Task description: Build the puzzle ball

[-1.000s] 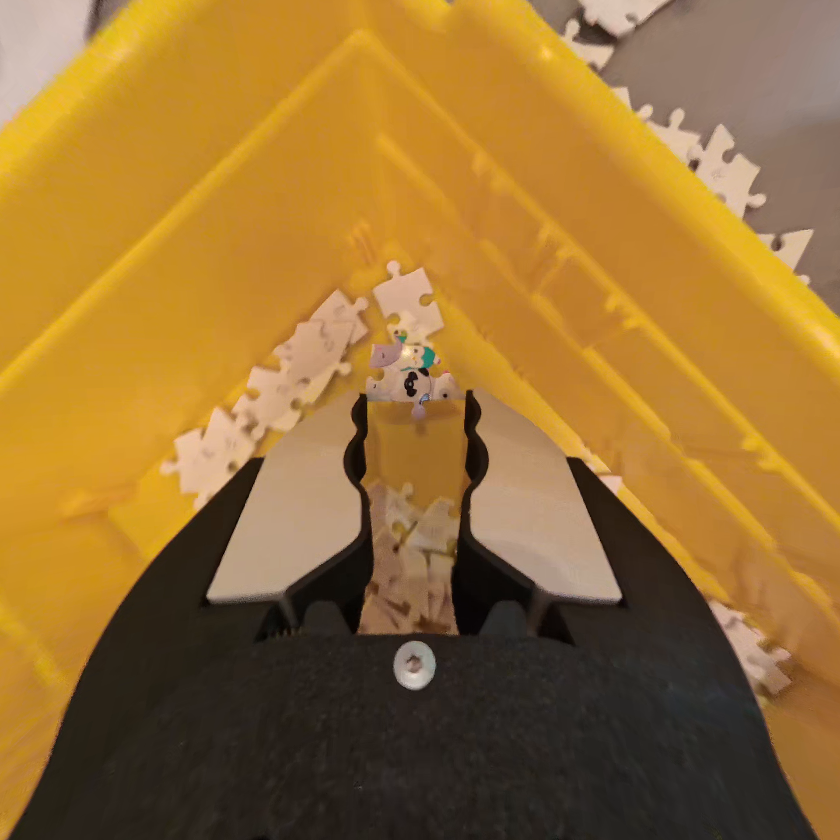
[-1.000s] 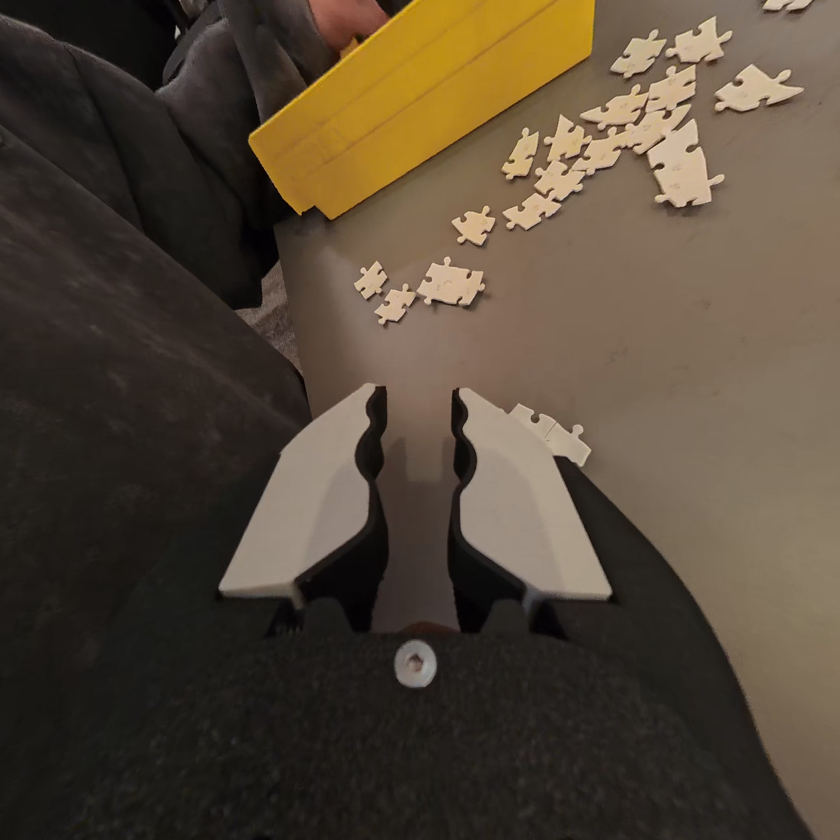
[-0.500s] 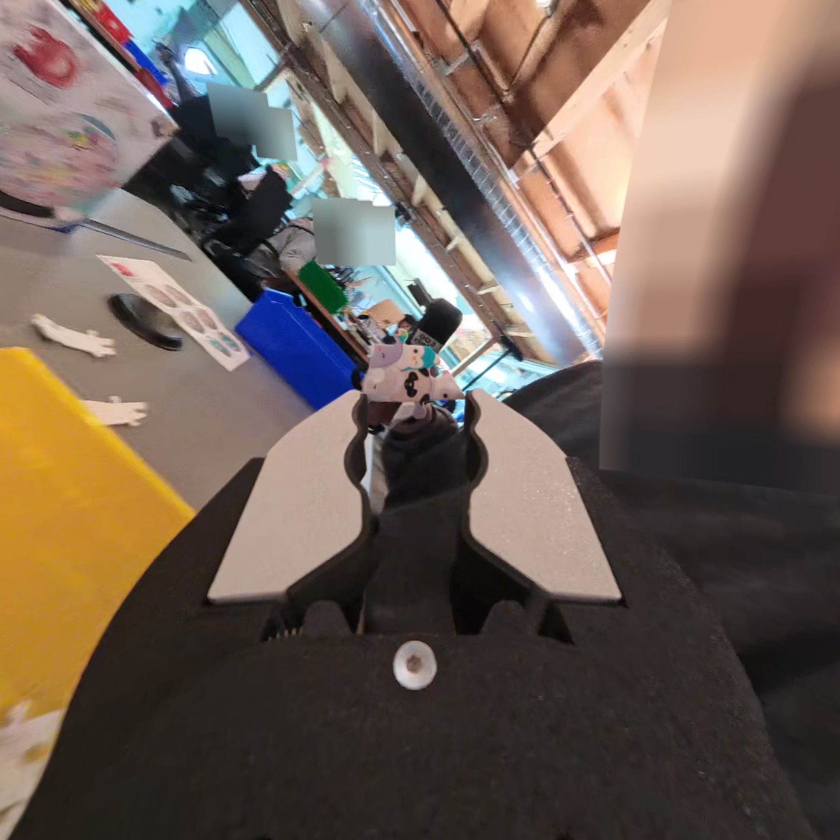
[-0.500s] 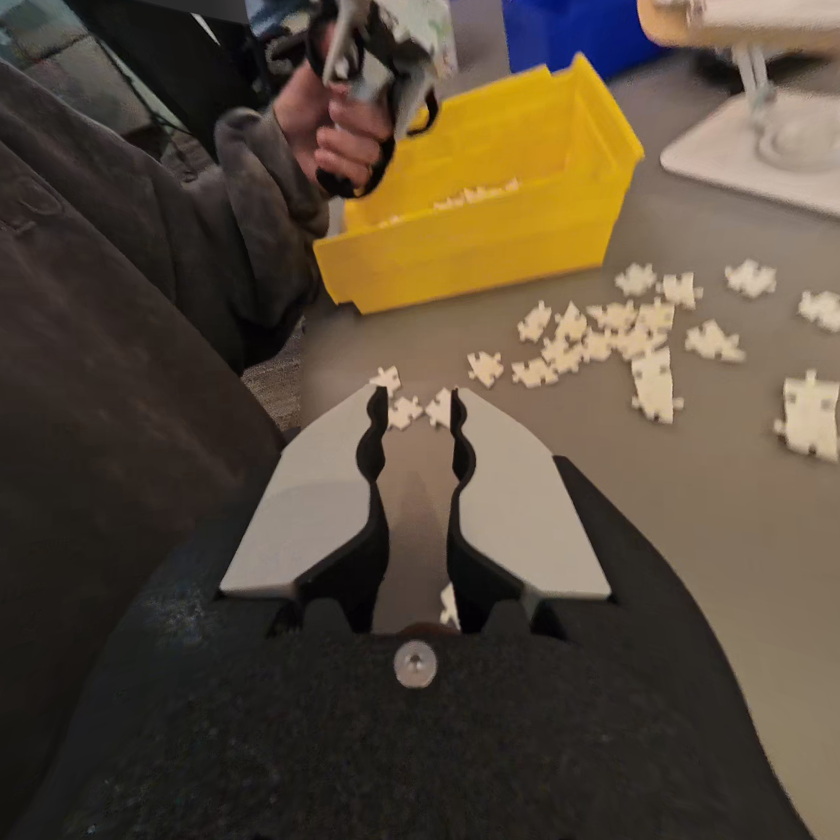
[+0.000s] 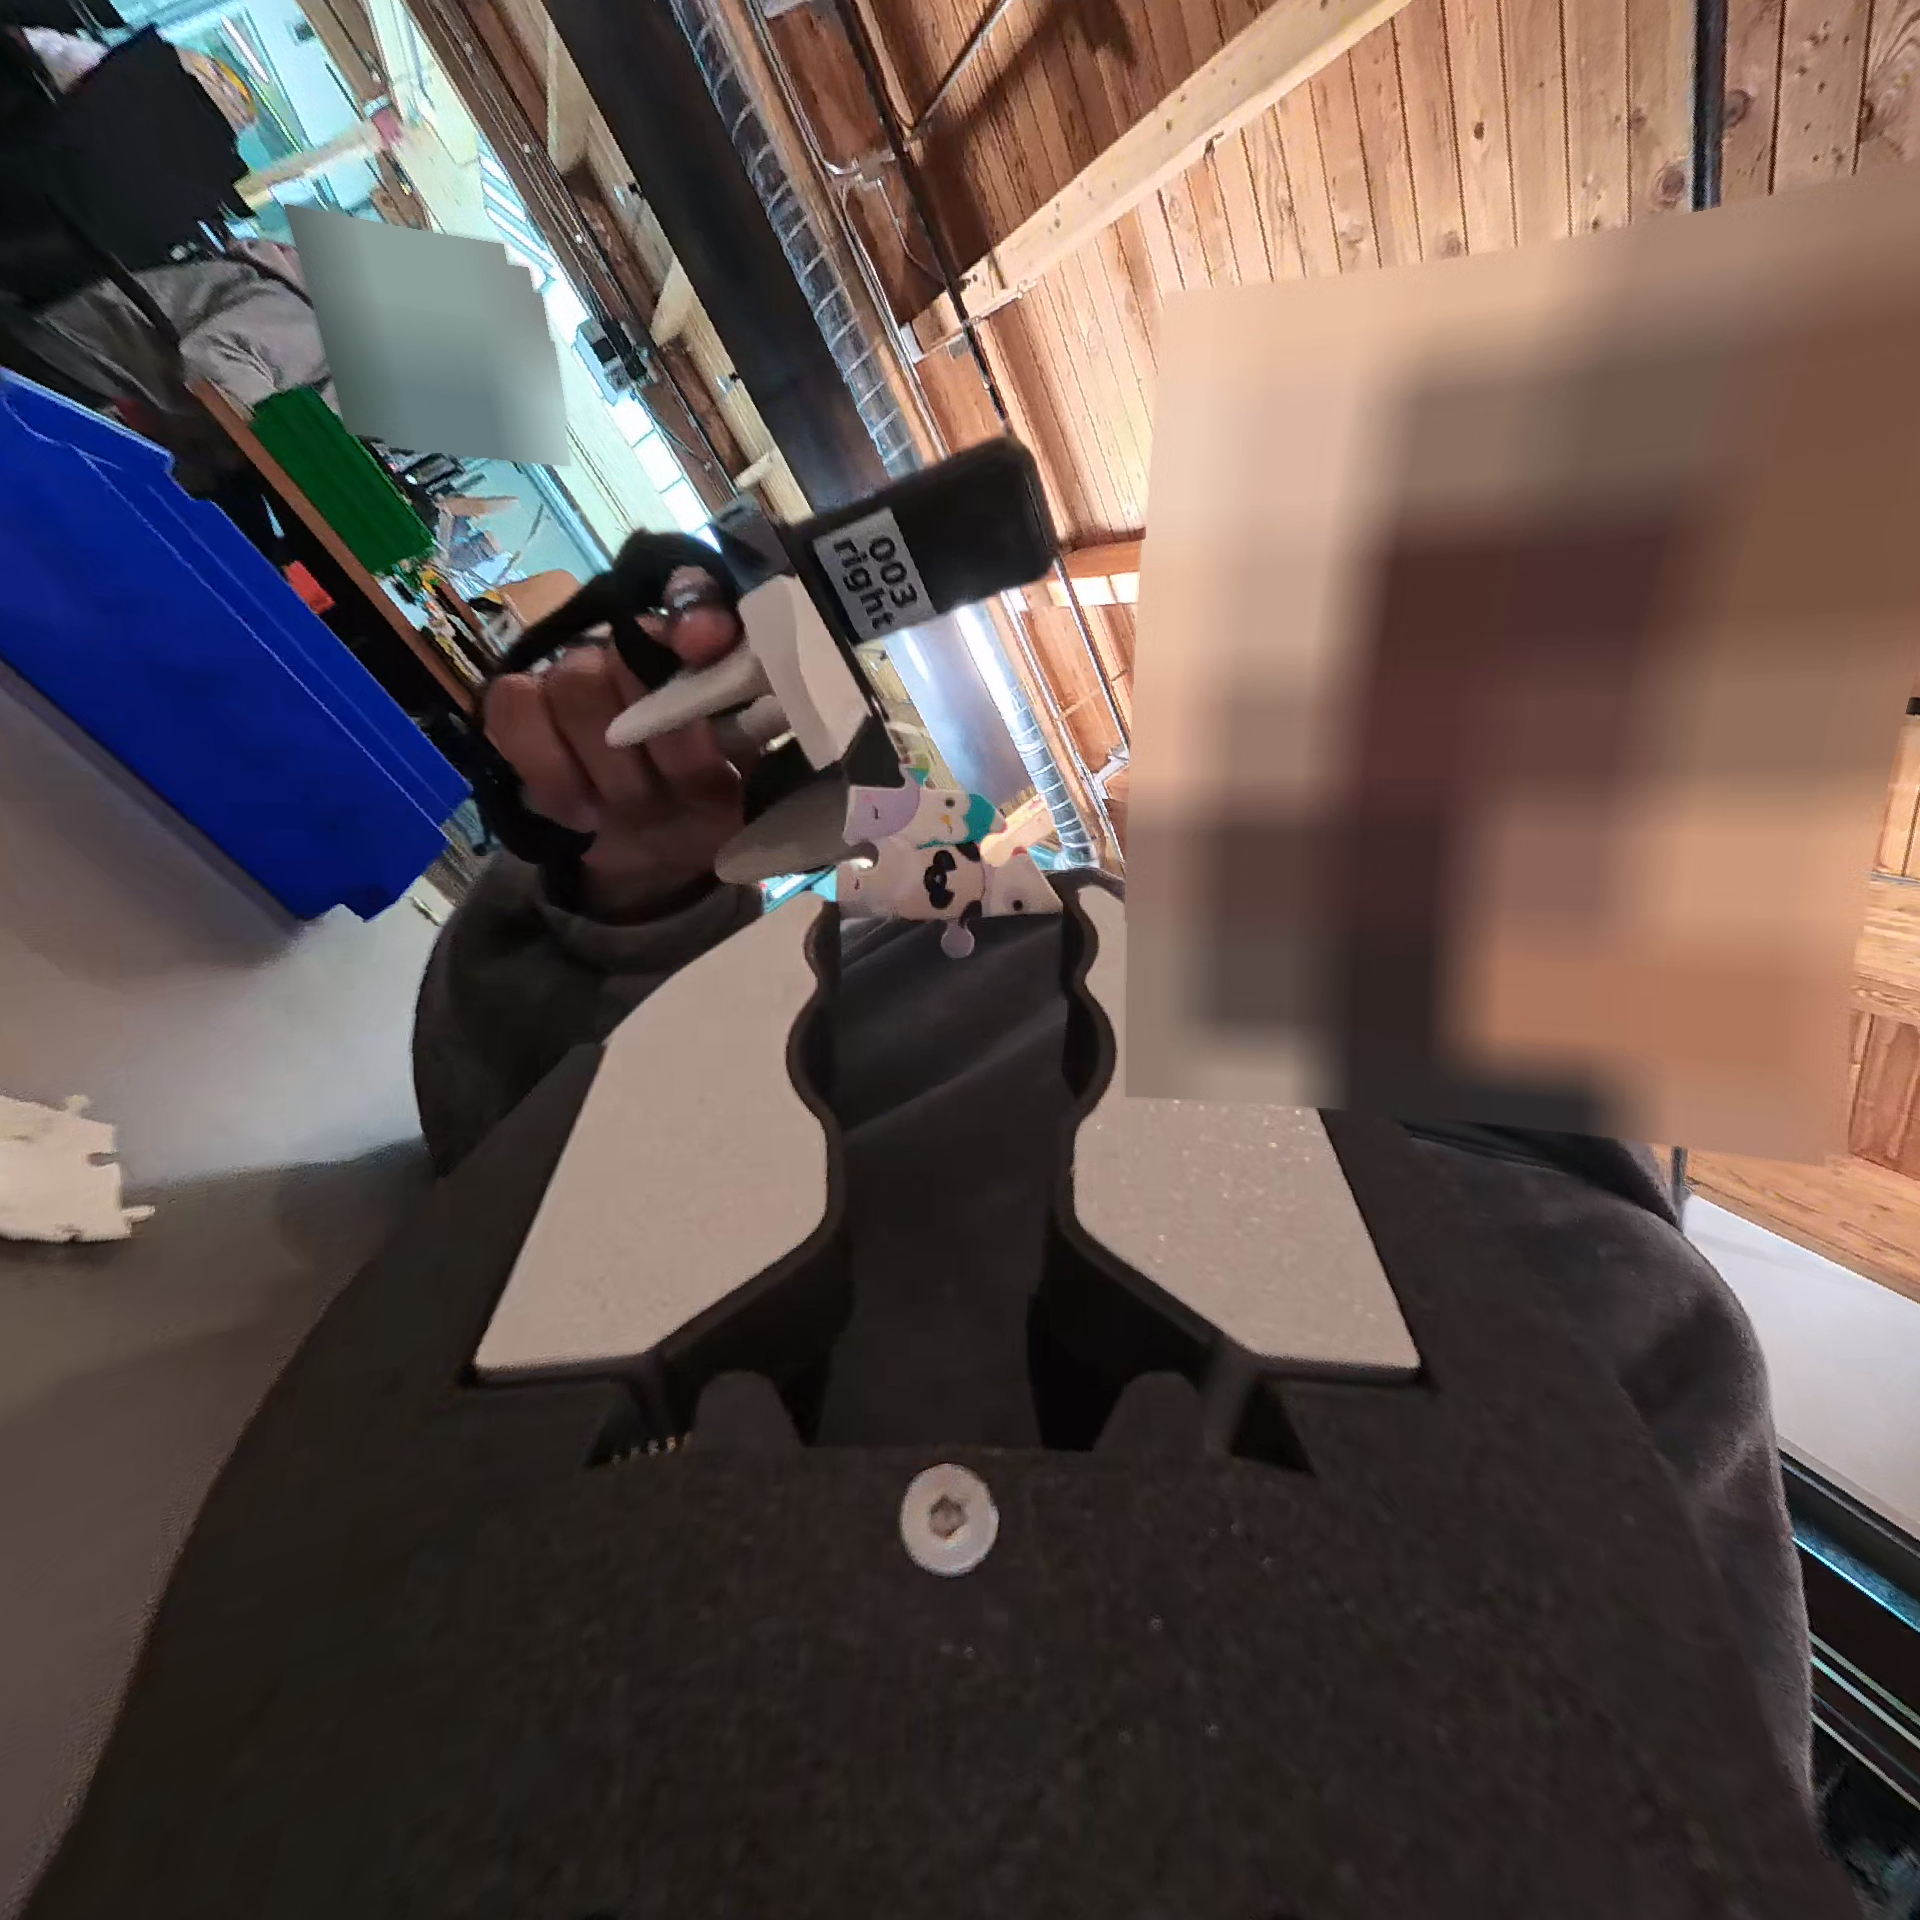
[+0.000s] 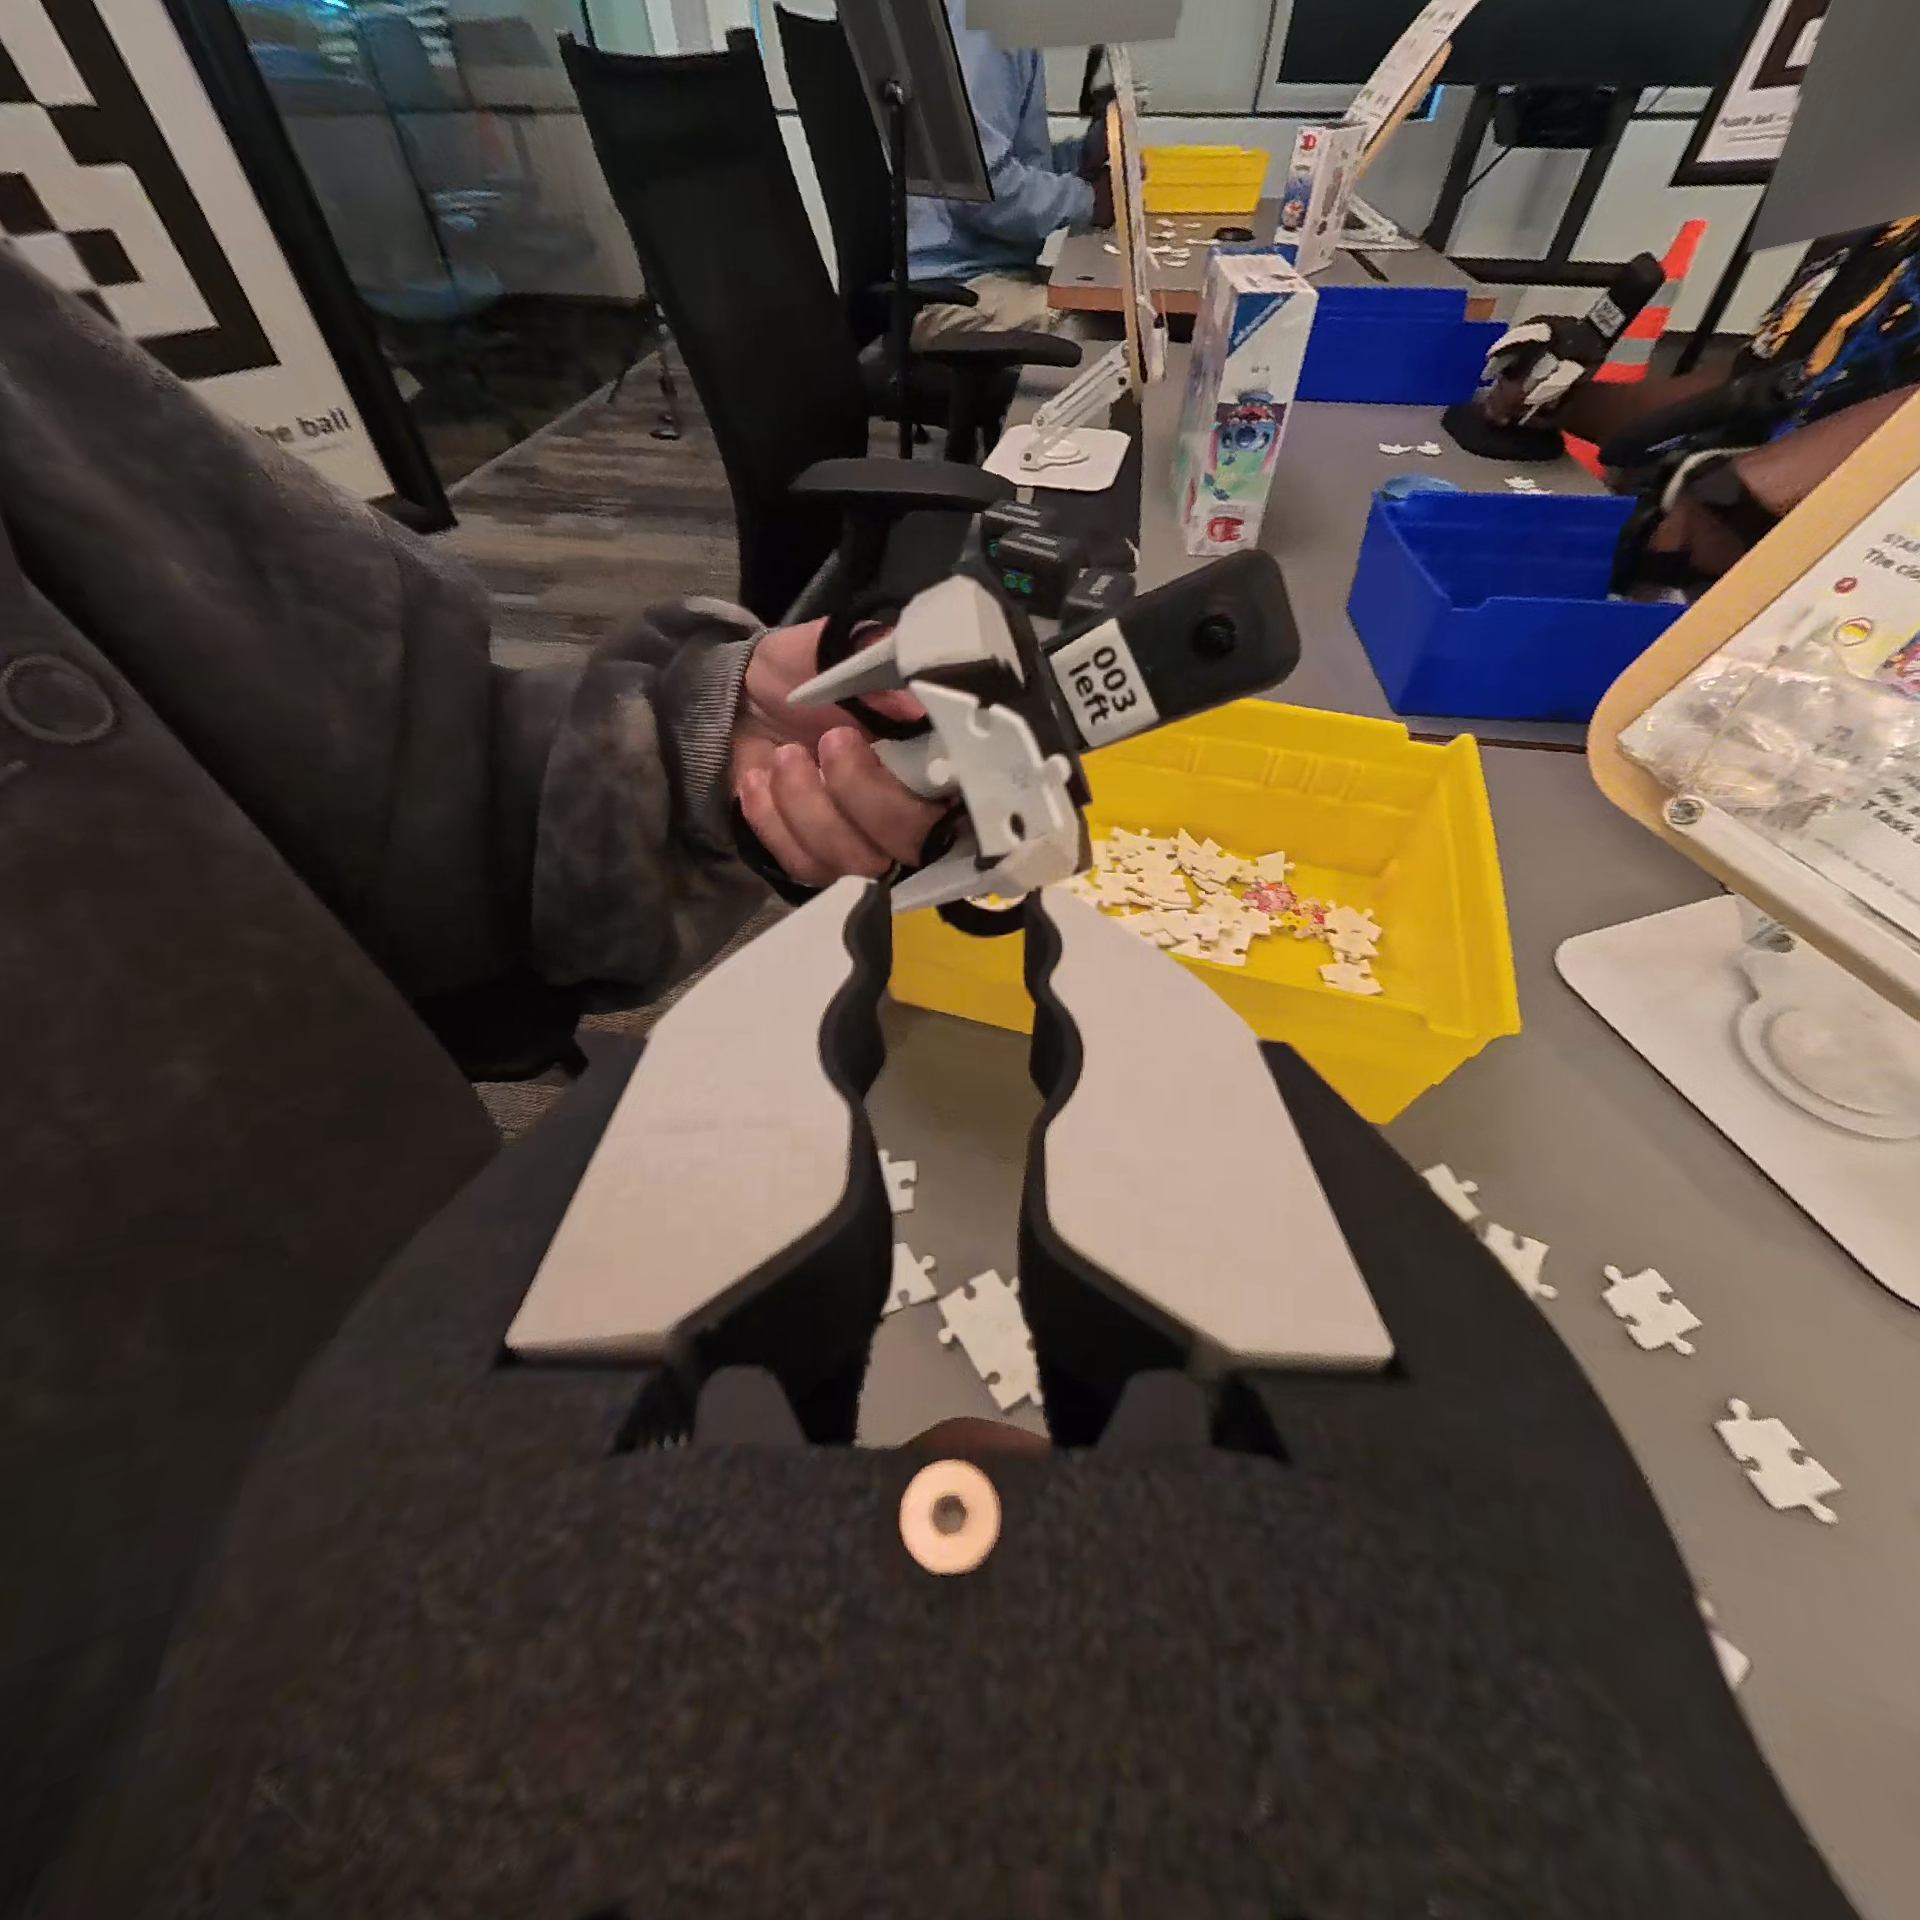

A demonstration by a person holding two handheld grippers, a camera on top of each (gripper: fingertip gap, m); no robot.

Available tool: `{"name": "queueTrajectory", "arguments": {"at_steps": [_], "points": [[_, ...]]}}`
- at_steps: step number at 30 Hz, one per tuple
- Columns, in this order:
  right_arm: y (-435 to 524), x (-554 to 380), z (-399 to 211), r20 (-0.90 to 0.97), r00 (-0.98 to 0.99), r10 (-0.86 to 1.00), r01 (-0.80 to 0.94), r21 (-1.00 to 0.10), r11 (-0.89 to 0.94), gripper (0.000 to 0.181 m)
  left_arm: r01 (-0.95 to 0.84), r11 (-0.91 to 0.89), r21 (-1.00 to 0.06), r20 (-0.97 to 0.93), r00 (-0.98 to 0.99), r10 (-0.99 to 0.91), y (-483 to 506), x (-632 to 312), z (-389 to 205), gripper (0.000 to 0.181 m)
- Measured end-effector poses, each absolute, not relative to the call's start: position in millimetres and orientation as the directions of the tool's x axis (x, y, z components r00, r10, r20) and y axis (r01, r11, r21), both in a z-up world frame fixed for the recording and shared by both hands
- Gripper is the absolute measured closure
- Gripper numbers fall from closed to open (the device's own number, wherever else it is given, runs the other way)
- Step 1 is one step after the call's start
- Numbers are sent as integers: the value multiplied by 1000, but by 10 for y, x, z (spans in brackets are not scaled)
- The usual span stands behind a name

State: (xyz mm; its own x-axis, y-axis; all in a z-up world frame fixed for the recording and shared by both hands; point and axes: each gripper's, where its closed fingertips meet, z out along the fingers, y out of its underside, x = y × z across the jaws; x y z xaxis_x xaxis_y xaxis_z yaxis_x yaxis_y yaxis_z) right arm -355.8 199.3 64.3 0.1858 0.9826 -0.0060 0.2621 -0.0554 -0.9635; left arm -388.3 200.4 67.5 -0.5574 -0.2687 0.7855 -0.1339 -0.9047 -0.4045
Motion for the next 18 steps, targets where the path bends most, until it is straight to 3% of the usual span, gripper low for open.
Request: {"name": "queueTrajectory", "arguments": {"at_steps": [13, 18], "points": [[1685, -3433, 603, -114, 47, 992, 197, -973, -121, 167, -298, -873, -386, 827, -531, -185, 1507, -3455, 618, 142], [1636, -3343, 485, -105, 79, 991, 226, -967, -120, 179, -237, -881, -409, 845, -464, -267, 1576, -3418, 503, 138]]}}
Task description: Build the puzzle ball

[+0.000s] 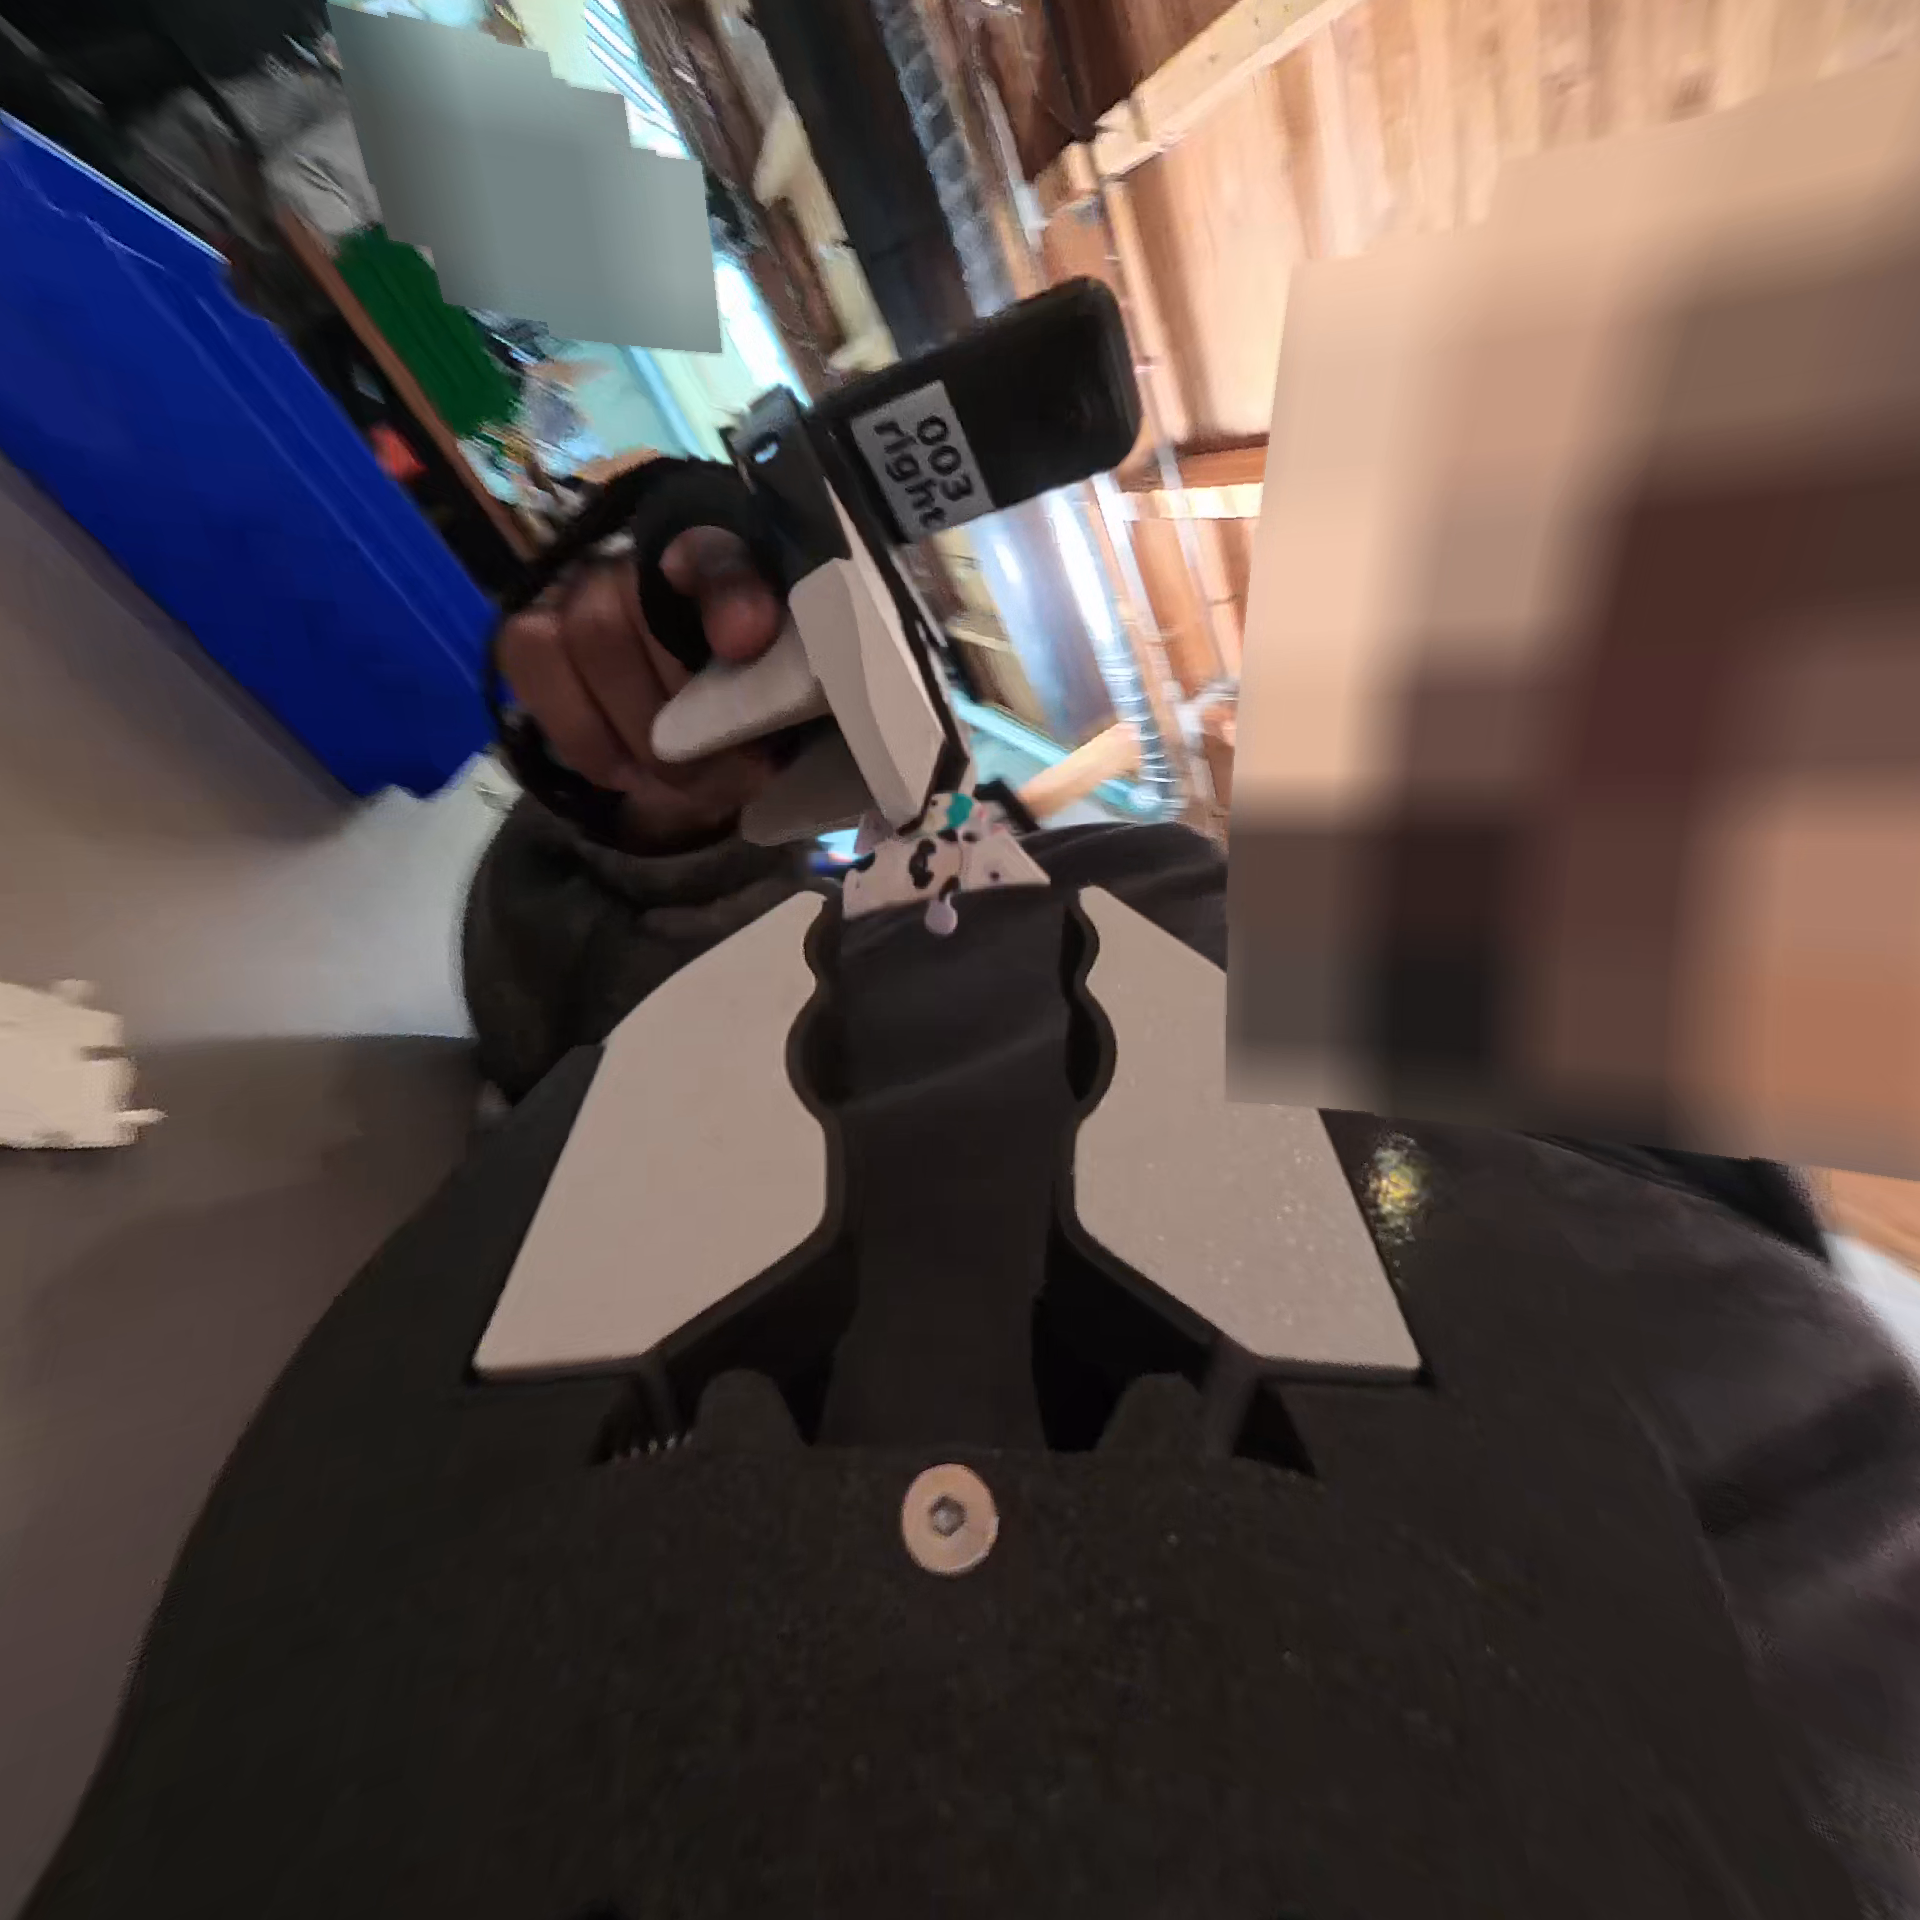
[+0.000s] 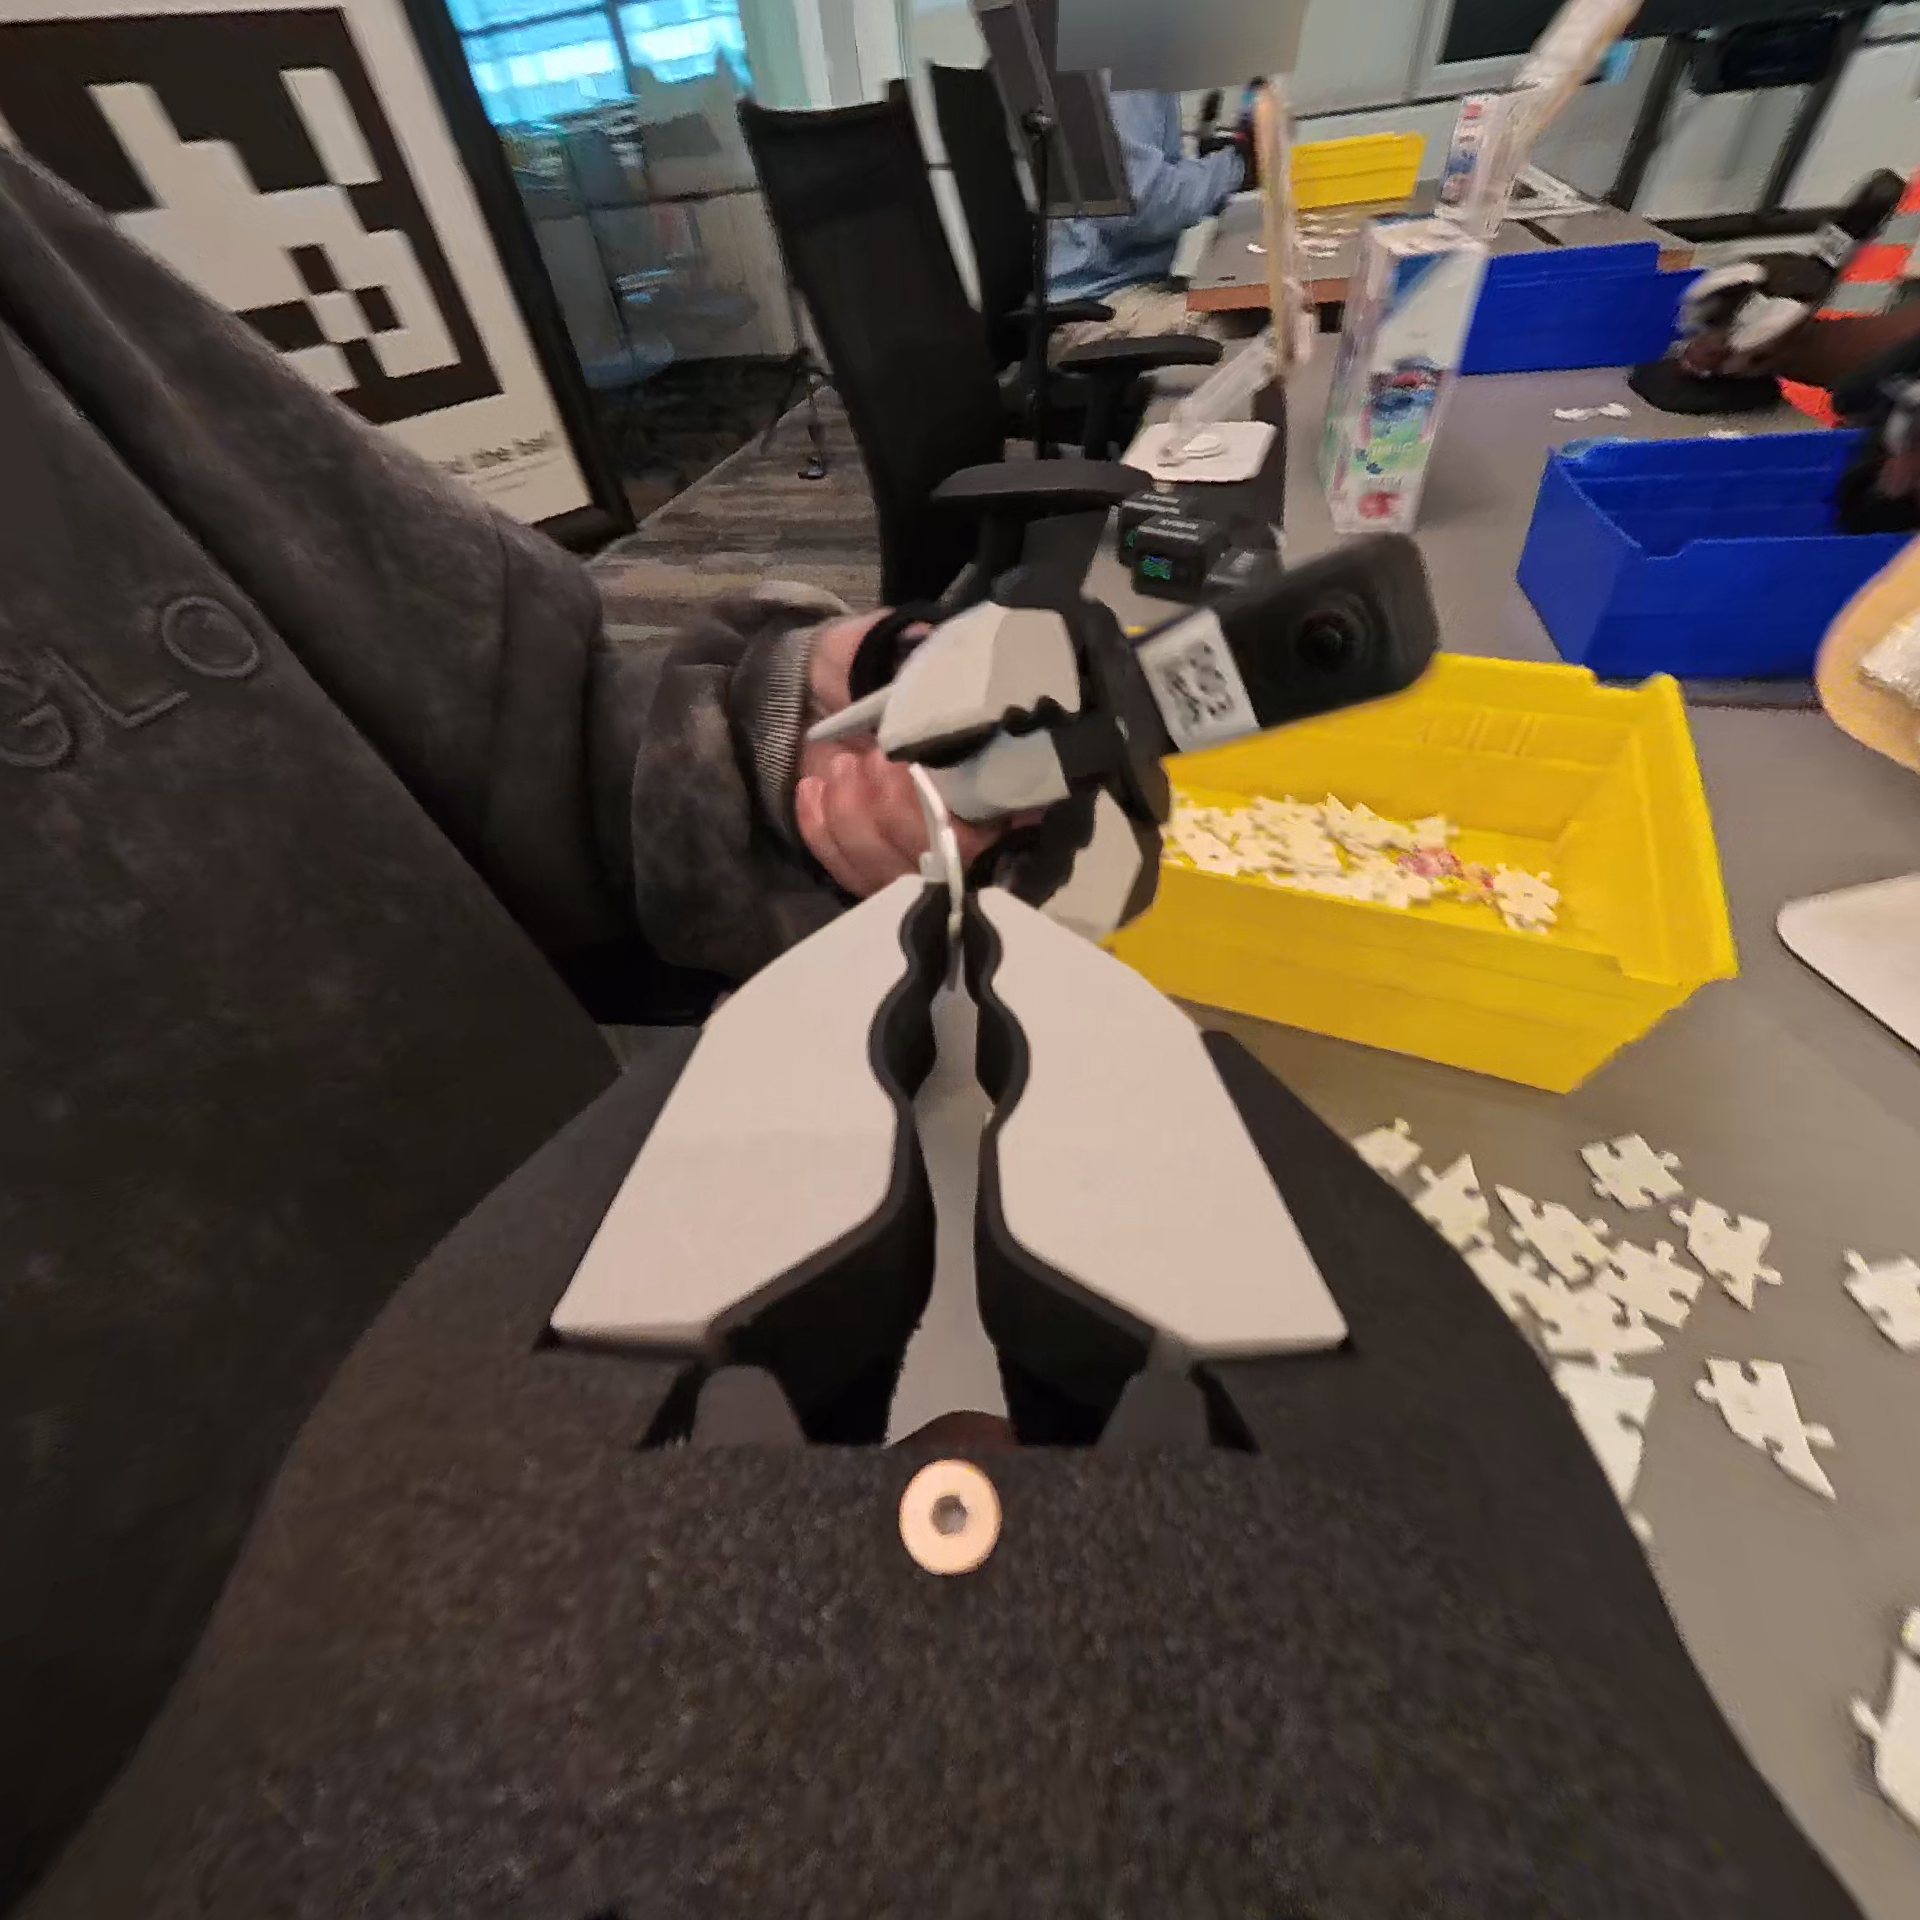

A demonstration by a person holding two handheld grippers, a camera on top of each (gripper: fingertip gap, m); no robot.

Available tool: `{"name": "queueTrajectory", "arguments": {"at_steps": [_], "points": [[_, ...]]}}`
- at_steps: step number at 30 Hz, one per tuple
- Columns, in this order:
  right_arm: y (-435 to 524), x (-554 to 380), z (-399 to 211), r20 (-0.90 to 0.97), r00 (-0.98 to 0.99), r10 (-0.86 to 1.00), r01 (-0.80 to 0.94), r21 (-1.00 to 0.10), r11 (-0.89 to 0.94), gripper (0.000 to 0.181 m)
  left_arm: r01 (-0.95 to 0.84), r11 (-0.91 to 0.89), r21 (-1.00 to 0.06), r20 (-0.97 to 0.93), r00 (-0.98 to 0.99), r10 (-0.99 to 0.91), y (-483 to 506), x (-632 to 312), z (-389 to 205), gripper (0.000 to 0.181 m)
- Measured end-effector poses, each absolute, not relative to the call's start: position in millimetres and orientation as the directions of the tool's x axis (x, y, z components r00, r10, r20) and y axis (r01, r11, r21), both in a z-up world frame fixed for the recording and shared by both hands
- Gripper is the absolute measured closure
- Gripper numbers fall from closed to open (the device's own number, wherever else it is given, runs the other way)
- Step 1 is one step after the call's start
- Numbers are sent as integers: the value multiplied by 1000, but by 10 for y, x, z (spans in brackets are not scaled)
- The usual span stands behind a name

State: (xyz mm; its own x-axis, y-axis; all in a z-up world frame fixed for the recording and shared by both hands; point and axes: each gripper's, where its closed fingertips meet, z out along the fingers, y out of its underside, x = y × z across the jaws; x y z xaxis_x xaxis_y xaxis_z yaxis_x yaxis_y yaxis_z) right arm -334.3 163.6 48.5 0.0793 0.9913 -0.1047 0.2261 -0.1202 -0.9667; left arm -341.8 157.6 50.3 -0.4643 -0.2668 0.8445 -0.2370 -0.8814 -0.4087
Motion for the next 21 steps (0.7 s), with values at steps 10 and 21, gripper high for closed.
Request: {"name": "queueTrajectory", "arguments": {"at_steps": [10, 21], "points": [[1654, -3201, 38, -404, 232, 885, 149, -884, -443, 179, -148, -533, -833, 526, 87, -846, 1635, -3324, -92, 141], [1927, -3211, -105, -374, 296, 879, 253, -856, -450, 179, -173, -456, -873, 413, 236, -880, 1677, -3408, -320, 181]]}}
